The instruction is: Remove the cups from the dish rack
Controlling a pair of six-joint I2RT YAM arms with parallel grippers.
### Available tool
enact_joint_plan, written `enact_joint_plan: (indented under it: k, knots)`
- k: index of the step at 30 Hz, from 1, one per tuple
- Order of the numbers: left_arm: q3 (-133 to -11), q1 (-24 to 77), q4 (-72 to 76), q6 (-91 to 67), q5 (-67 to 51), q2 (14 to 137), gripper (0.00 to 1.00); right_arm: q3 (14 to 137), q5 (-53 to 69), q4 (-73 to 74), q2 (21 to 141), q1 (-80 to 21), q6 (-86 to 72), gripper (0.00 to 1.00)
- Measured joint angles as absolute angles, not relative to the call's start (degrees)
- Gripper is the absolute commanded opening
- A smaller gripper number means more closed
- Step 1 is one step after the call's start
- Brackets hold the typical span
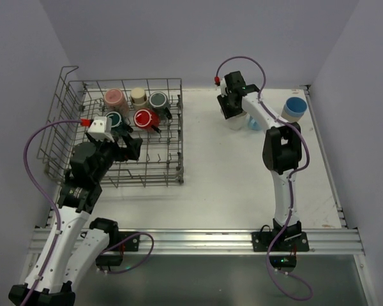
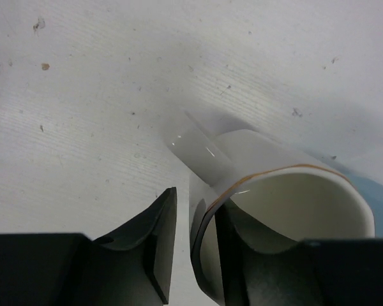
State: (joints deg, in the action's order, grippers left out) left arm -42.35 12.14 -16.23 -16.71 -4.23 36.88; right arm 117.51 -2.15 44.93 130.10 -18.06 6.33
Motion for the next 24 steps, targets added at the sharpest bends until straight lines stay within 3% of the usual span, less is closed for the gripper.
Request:
enact_joint_plan:
  k: [1, 7, 11, 14, 19, 24]
  knots:
    - [-42.3, 12.1, -16.2, -16.7, -4.2, 36.9, 1.0, 117.2, -2.2, 43.9, 129.8, -18.1, 6.2, 0.42]
    - [-42.3, 12.1, -16.2, -16.7, -4.2, 37.7, 1.0, 116.7, -2.1, 41.5, 128.7, -18.1, 5.8, 0.6]
    - [-42.3, 12.1, -16.2, -16.8, -3.8, 38.3, 1.0, 115.9, -2.4, 41.0, 127.3, -18.1, 5.2, 0.85]
    - [-42.7, 12.1, -16.2, -17.0, -3.7, 40.1, 1.0, 113.9, -2.6, 40.7, 124.3, -18.1, 4.5, 0.98]
    - [-46.6, 12.1, -17.0, -19.1, -3.3, 46.7, 1.0, 108.3, -1.3, 37.8, 113.3, -18.2, 0.7, 0.99]
    - [-52.2, 12.2, -17.0, -22.9, -2.8, 55.6, 1.0, 94.9, 2.5, 28.1, 96.1, -19.1, -6.7, 0.99]
